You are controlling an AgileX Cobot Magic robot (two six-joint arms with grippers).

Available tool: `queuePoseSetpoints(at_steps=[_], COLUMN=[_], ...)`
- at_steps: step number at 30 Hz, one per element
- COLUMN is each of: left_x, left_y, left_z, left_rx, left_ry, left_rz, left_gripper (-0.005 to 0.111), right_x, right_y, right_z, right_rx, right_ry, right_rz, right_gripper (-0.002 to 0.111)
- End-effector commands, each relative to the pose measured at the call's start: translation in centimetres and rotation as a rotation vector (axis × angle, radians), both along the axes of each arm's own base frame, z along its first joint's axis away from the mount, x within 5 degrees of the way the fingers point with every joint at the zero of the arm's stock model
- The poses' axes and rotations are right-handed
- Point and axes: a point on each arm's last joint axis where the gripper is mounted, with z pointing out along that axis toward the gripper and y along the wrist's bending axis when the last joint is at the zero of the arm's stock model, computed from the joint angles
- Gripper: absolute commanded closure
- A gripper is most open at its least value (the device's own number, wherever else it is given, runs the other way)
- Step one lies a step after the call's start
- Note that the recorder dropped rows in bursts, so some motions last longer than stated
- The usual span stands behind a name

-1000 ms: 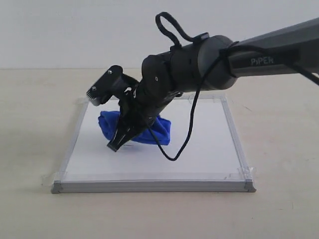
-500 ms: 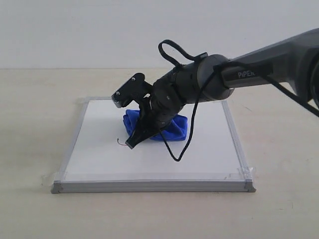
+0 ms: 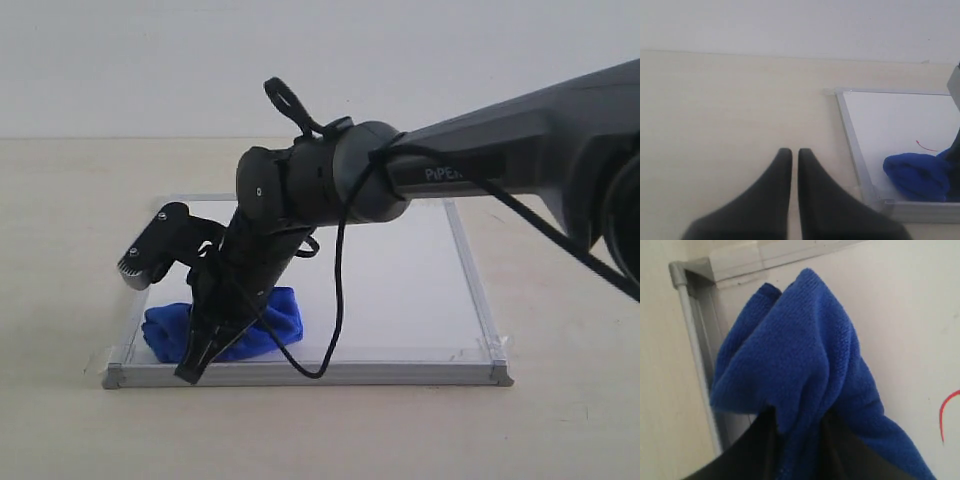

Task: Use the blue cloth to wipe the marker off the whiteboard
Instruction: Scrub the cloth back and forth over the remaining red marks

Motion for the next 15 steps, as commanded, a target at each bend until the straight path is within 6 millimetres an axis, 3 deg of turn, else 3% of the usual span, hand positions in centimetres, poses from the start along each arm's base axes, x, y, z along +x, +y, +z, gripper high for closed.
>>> queuePoseSetpoints(at_steps=[1, 9, 12, 15], left_x=[0.0, 0.0, 0.0, 0.0], left_y=[0.0, 0.0, 0.0, 0.0], left_z=[0.2, 0.2, 0.2, 0.2], left_rx=[0.001, 0.001, 0.001, 0.001], left_ry=[-0.016, -0.016, -0.016, -0.016], left_rz=[0.0, 0.0, 0.0, 0.0], left_gripper=[0.102, 0.102, 0.102, 0.102], right_x=[2.7, 8.0, 8.4, 7.6], right_y=[-1.6, -6.6, -6.8, -5.9], right_z=[0.0, -1.8, -1.6, -2.0], right_rx=[0.021, 0.049, 0.089, 0.097], right_ry=[-0.072, -0.202, -0.212, -0.147], right_rz=[-0.124, -0.408, -0.458, -0.473], right_gripper=[0.109, 0.109, 0.109, 0.109])
